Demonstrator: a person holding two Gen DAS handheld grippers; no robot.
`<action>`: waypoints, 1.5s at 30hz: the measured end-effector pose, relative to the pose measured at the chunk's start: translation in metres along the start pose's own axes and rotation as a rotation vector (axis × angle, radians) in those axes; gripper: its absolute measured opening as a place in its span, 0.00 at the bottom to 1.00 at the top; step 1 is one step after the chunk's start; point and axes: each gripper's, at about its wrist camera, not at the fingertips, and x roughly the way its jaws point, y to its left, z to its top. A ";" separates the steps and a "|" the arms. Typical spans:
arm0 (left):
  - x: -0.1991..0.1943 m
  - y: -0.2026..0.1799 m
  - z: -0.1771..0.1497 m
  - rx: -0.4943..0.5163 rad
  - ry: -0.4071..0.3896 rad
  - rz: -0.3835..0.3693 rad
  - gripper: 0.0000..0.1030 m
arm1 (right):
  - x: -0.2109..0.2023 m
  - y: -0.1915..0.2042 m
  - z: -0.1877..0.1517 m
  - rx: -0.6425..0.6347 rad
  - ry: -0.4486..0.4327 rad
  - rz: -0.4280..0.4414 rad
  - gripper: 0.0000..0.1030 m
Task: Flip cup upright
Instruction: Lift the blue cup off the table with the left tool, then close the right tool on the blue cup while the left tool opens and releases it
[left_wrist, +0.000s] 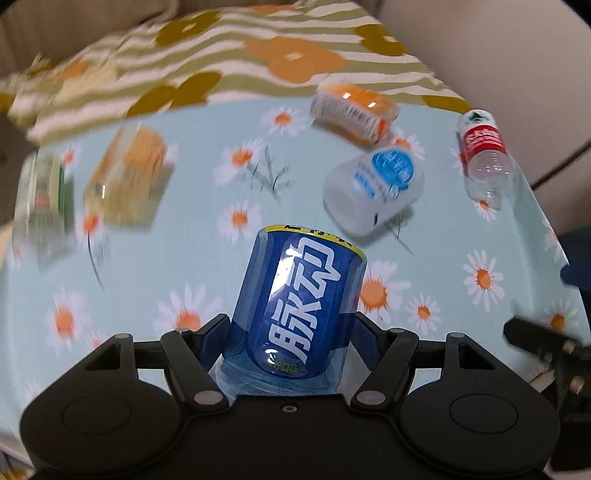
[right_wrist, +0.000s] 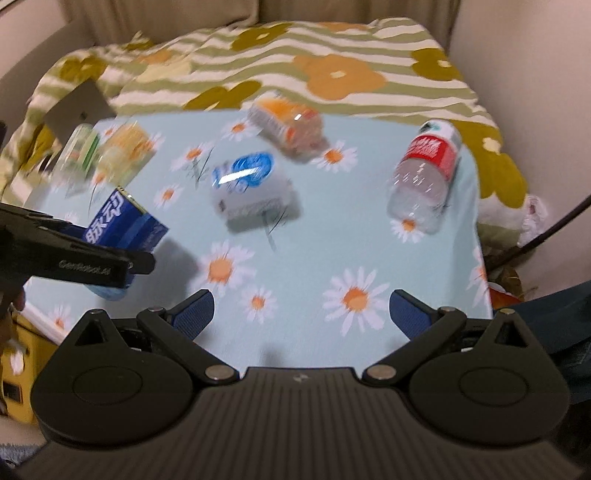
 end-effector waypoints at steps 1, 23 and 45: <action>0.002 0.001 -0.004 -0.027 0.004 -0.002 0.72 | 0.002 0.001 -0.003 -0.009 0.005 0.005 1.00; 0.027 -0.007 -0.009 -0.128 0.006 0.027 0.91 | 0.009 -0.006 -0.032 0.028 0.043 0.027 1.00; -0.053 0.000 -0.029 -0.093 -0.118 0.126 1.00 | -0.030 0.001 0.007 0.020 0.009 0.095 1.00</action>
